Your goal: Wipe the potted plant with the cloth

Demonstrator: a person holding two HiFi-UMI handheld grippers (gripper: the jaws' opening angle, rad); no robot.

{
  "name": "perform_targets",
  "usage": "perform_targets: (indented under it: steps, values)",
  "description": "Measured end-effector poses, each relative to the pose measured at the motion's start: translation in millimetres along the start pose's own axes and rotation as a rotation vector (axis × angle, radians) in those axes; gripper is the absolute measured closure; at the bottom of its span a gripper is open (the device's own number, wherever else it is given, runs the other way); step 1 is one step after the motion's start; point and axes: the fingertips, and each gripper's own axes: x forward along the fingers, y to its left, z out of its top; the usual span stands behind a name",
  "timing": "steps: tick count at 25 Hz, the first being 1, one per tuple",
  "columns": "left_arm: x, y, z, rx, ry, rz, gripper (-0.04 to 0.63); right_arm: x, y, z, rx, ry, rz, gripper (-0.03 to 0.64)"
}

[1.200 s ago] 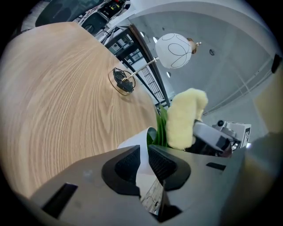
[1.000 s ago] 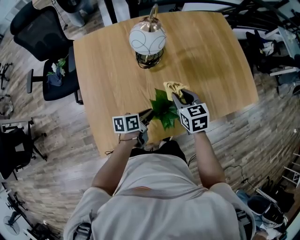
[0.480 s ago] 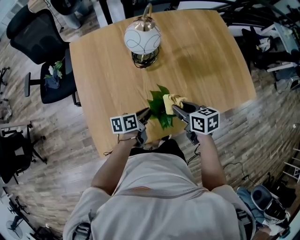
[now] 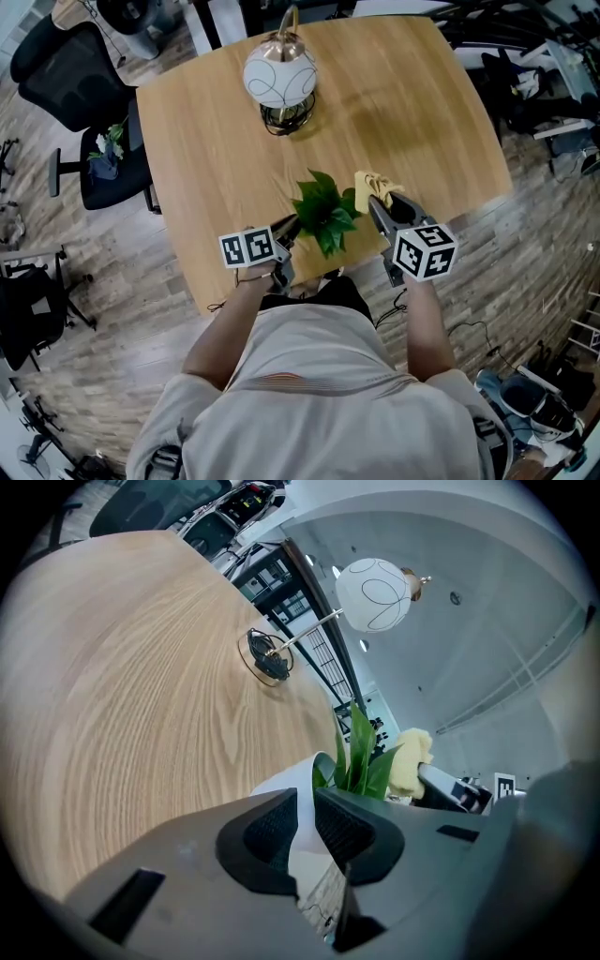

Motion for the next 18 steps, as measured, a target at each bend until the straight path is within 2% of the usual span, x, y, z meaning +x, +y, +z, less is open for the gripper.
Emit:
perform_targets:
  steps: [2, 4, 6, 8, 12, 14, 16, 18]
  values:
    - [0, 0, 0, -0.004, -0.002, 0.001, 0.535, -2, 29, -6, 0.178, 0.0, 0.166, 0.457]
    - [1, 0, 0, -0.006, -0.003, 0.002, 0.535, 1, 47, -23, 0.276, 0.035, 0.247, 0.457]
    - [1, 0, 0, -0.007, -0.004, 0.002, 0.535, 8, 49, -49, 0.281, 0.094, 0.224, 0.457]
    - [0, 0, 0, -0.008, -0.004, 0.0, 0.535, 10, 35, -70, 0.228, 0.129, 0.119, 0.457]
    - [0, -1, 1, -0.009, -0.009, -0.002, 0.535, -5, -8, -70, 0.084, 0.101, -0.107, 0.457]
    - [0, -1, 0, -0.012, -0.009, -0.002, 0.535, -15, -18, -61, 0.047, 0.069, -0.157, 0.457]
    - [0, -1, 0, -0.011, -0.007, -0.003, 0.535, -25, -6, -46, 0.049, 0.005, -0.095, 0.459]
    - [0, -1, 0, -0.009, -0.008, -0.002, 0.535, -28, 28, -33, 0.082, -0.042, 0.071, 0.459]
